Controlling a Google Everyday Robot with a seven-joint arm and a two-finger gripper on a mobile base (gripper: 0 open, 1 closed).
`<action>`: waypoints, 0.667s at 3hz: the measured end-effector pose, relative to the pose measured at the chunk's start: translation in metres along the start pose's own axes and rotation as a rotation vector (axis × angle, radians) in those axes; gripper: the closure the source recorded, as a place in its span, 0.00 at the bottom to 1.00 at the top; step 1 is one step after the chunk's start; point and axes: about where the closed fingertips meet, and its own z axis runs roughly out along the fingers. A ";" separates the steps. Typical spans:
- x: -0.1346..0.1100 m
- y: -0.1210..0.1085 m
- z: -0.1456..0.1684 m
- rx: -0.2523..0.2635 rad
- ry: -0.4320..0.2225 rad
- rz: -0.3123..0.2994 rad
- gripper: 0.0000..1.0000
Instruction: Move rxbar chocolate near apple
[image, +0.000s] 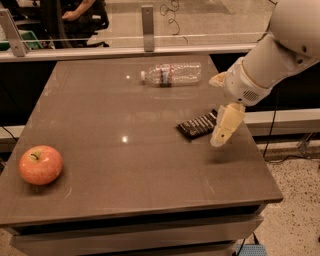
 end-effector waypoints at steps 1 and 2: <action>-0.003 -0.009 0.025 -0.027 0.034 0.009 0.00; -0.006 -0.018 0.054 -0.060 0.074 0.021 0.00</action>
Offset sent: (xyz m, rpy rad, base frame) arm 0.0347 0.0264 -0.0441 -0.0720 0.0779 -0.0119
